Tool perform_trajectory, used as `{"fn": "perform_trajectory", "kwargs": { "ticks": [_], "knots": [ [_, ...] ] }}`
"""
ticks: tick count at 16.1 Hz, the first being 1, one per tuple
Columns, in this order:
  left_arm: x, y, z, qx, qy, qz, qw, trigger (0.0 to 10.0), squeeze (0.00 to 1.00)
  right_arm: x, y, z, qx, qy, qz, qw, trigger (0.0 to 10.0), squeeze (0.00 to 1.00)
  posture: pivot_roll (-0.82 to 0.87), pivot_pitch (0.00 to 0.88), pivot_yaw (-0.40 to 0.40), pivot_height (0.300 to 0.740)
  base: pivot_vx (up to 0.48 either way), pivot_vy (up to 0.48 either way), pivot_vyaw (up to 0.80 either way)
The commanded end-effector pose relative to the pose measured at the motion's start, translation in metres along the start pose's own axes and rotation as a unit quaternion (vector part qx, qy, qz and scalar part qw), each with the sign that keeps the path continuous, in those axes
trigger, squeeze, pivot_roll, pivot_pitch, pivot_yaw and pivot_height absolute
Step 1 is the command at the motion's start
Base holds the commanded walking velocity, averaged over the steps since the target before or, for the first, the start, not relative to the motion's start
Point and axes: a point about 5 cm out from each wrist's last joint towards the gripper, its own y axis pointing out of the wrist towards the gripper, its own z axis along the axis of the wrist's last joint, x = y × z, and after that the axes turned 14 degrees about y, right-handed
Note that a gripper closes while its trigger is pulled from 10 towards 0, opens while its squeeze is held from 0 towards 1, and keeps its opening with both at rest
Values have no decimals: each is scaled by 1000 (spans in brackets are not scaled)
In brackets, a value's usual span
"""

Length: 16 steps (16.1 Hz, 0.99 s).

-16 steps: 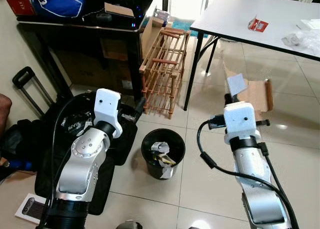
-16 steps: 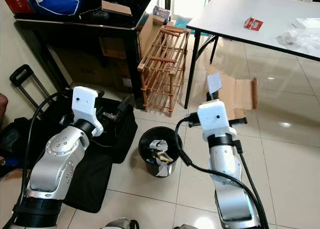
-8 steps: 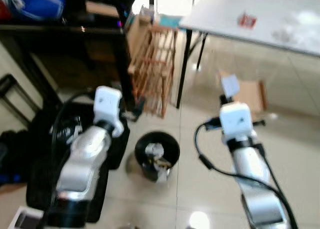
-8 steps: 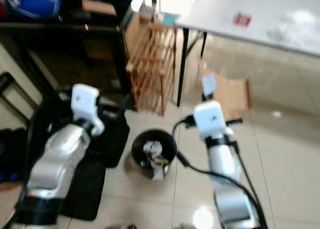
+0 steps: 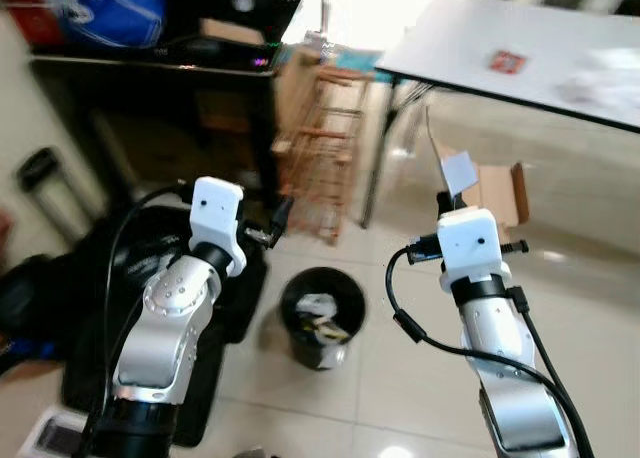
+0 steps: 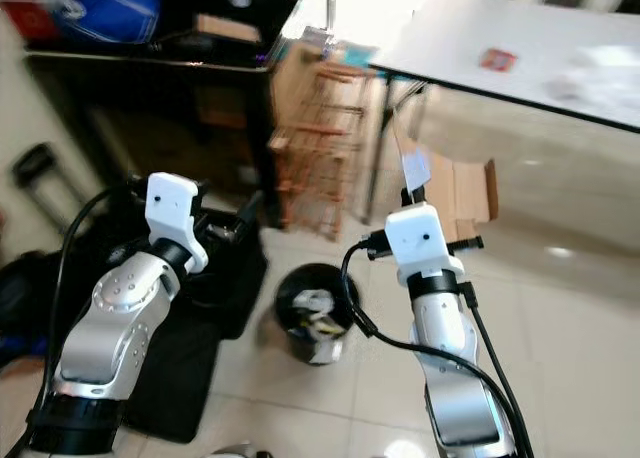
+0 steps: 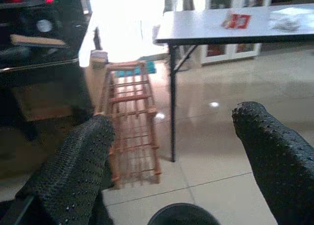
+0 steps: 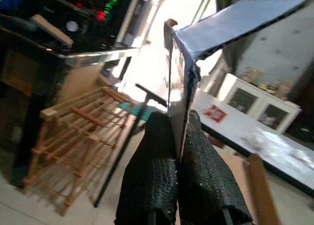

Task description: Picking trash to rubbish bin

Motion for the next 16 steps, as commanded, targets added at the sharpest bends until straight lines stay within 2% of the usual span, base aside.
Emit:
{"fn": "perform_trajectory", "kwargs": {
  "ticks": [1,9,16],
  "knots": [
    [3,0,1,5,0,-8,1000,10000,0,5,-1,3,3,-5,-6,1000,10000,0,-4,107,16,740,480,0,0],
    [3,1,0,2,4,-6,1000,10000,0,4,-1,2,3,-5,-5,1000,10000,0,-6,107,18,740,465,0,0],
    [8,-2,0,5,-6,-26,1000,10000,0,0,-2,0,-3,-1,-2,1000,10000,0,3,111,23,740,0,0,0]
  ]
}}
